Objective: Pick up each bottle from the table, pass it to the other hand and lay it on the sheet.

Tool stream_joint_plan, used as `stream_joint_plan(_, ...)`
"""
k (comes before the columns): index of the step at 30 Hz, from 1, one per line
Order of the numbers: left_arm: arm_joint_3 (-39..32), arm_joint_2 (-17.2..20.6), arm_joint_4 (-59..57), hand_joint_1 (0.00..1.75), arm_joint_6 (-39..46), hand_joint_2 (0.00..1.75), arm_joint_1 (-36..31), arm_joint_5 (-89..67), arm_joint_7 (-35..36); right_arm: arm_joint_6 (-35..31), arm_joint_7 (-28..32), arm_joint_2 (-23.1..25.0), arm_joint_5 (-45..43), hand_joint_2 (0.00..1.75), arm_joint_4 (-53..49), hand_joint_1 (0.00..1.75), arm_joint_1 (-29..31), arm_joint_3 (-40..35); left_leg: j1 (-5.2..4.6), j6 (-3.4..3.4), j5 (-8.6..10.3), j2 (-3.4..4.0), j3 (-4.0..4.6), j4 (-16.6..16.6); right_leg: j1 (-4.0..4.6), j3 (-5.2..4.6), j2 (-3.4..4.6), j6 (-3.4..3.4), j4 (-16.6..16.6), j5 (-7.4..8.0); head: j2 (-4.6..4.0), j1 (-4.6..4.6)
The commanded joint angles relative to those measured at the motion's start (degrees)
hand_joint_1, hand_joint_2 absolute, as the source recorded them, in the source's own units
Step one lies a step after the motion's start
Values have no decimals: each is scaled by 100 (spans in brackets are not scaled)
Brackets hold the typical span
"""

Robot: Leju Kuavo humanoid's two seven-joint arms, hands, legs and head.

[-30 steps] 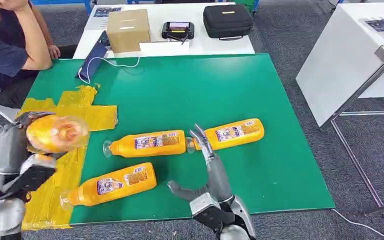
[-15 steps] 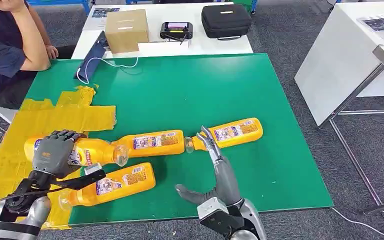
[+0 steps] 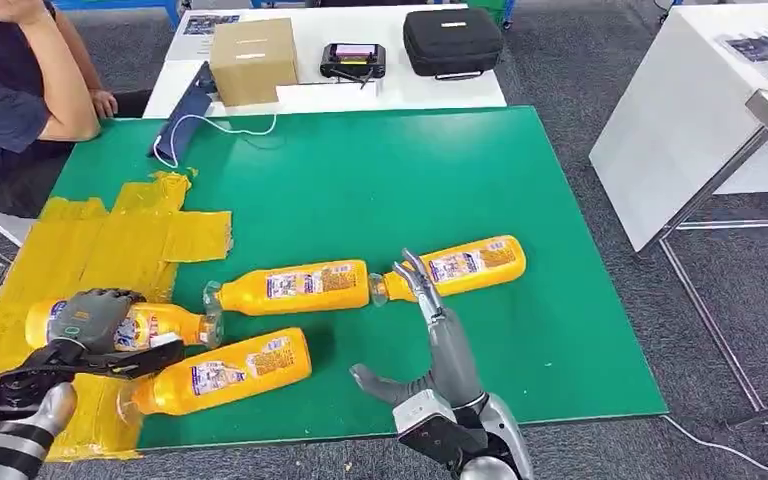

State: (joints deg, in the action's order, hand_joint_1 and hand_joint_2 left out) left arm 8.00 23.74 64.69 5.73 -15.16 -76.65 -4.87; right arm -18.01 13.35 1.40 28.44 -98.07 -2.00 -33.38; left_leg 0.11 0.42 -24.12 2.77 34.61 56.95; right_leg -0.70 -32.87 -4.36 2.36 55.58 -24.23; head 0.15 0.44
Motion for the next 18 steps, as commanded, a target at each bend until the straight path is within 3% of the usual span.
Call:
stream_joint_plan(1, 227, 32, -759, 175, -15, 175, -386, 10, -10, 0, -15, -92, -31, 175, 272, 0, 190, -32, 8, -3, -4, -23, -27, -6, 1, 30, 30, -9, -8, -4, 0, 2)
stream_joint_plan(6, 98, 61, -830, 175, -140, 175, -289, 118, 100, 42, -41, -95, -51, 175, 314, 0, 195, -52, 6, -4, -2, -19, -23, -6, 0, 25, 29, -9, -6, -2, 0, 2)
stream_joint_plan(11, -36, 207, -1195, 175, -111, 175, -254, 601, -382, 35, -43, -148, -47, 175, 516, 0, 228, -103, 3, -4, -2, -3, -32, -10, -1, 32, 35, -7, -8, 0, 0, 2)
stream_joint_plan(12, 33, 316, -1149, 136, -231, 175, -210, 805, -680, 38, -35, -165, -50, 175, 540, 0, 230, -115, 7, -6, -5, -3, -41, -12, 1, 39, 50, -11, -9, -1, 0, 2)
stream_joint_plan(13, -102, 381, -1067, 0, -465, 0, -88, 1334, -1131, 49, -10, -192, -63, 175, 583, 0, 240, -134, 8, -7, -7, -11, -49, -13, 1, 47, 56, -13, -10, -4, 0, 2)
stream_joint_plan(15, -43, 672, -765, 0, -587, 0, 183, 1658, -1405, 50, 46, -223, -98, 175, 655, 0, 245, -164, 5, -4, -5, 10, -34, -10, 3, 29, 48, -8, -7, 2, 0, 2)
stream_joint_plan(18, -351, 457, -229, 0, -495, 0, 595, 2193, -1587, 92, 63, -231, -20, 175, 723, 0, 239, -247, 9, -4, -13, 16, -51, -14, 3, 47, 72, -9, -9, -2, 0, 2)
